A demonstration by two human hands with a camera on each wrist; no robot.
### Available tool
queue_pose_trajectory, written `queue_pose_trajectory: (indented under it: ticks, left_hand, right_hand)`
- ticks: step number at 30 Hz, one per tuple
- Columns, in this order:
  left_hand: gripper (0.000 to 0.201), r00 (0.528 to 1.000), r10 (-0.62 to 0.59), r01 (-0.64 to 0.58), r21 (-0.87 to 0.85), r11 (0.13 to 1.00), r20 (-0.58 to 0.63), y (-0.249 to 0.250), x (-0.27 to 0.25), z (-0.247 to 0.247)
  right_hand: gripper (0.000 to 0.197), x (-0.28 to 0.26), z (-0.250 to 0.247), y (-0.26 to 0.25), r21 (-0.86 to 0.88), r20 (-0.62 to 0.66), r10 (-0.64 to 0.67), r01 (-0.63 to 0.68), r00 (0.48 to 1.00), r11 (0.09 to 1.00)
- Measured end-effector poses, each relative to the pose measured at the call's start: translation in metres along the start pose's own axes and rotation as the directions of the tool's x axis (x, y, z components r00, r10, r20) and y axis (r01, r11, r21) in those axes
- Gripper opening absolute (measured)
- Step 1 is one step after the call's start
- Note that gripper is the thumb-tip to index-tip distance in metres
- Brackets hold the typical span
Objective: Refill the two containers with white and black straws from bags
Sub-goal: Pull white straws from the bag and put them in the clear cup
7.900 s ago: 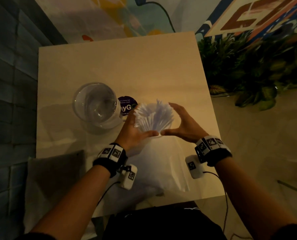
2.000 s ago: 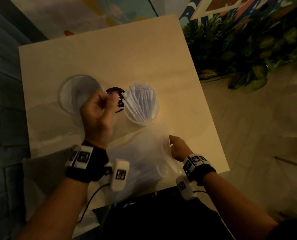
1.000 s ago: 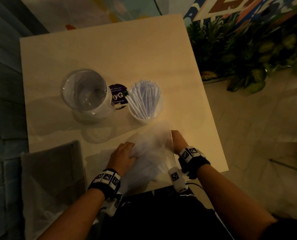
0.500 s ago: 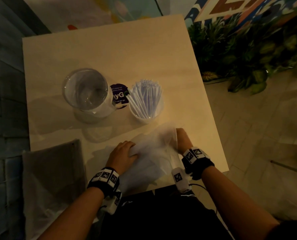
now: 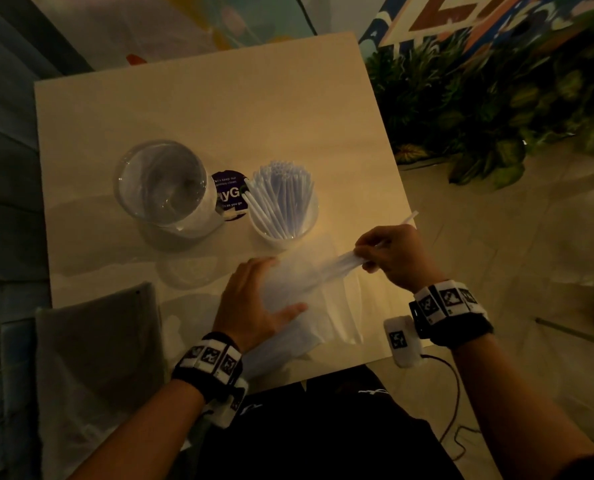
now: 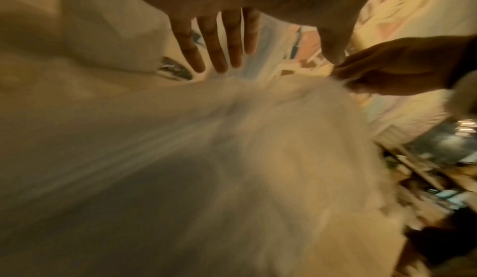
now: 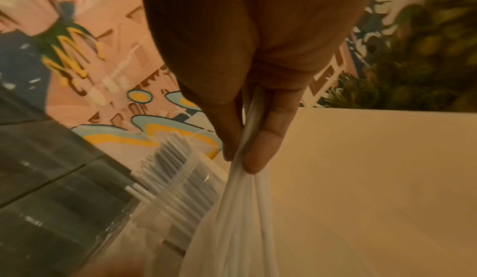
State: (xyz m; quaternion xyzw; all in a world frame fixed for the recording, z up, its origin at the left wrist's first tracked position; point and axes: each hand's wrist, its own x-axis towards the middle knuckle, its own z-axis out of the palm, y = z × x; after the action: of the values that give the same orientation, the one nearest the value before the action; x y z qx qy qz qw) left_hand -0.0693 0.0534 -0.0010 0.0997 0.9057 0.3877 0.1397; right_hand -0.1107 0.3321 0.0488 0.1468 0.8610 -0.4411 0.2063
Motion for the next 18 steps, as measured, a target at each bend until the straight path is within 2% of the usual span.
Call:
queue_pose_trajectory:
  ticks: [3,5,6,8,10,12,14,16,18]
  left_hand:
    - [0.080,0.986,0.159,-0.156,-0.076,0.985,0.041,0.050,0.022,0.018]
    - [0.075,0.975,0.196,-0.185,-0.113,0.976,0.101,0.070,0.038,0.037]
    - [0.074,0.975,0.183,-0.169,-0.116,0.979,0.128,0.075,0.045,0.047]
    - [0.070,0.977,0.073,-0.055,-0.094,0.994,0.200,0.080,0.061,0.061]
    - [0.058,0.972,-0.026,0.027,-0.002,1.000,0.235,0.082,0.073,0.070]
    - [0.033,0.965,0.068,-0.119,0.191,0.974,0.252,0.085,0.081,0.073]
    - [0.017,0.945,0.163,-0.229,0.215,0.950,0.284,0.086,0.083,0.073]
    - [0.015,0.948,0.197,-0.233,0.123,0.965,0.249,0.084,0.082,0.076]
    - [0.016,0.962,0.230,-0.238,0.038,0.970,0.149,0.081,0.085,0.077]
  right_hand:
    - [0.008,-0.005,0.002,-0.010,-0.063,0.017,-0.032,0.033,0.999,0.997]
    - [0.005,-0.008,0.004,-0.016,-0.082,0.025,-0.051,0.053,0.998,0.995]
    - [0.006,-0.009,0.004,-0.017,-0.082,0.022,-0.069,0.070,0.997,0.994]
    - [0.008,-0.013,0.005,-0.019,-0.100,0.003,-0.099,0.099,0.995,0.990]
    - [0.006,-0.016,0.005,-0.020,-0.140,-0.020,-0.126,0.122,0.992,0.983]
    - [0.002,-0.019,0.005,-0.020,-0.169,-0.035,-0.154,0.146,0.987,0.975]
    - [0.002,-0.022,0.005,-0.020,-0.185,-0.056,-0.184,0.171,0.981,0.968]
    - [0.005,-0.026,0.001,-0.023,-0.196,-0.079,-0.243,0.224,0.967,0.955]
    - [0.010,-0.032,-0.007,-0.028,-0.148,-0.058,-0.286,0.275,0.957,0.950]
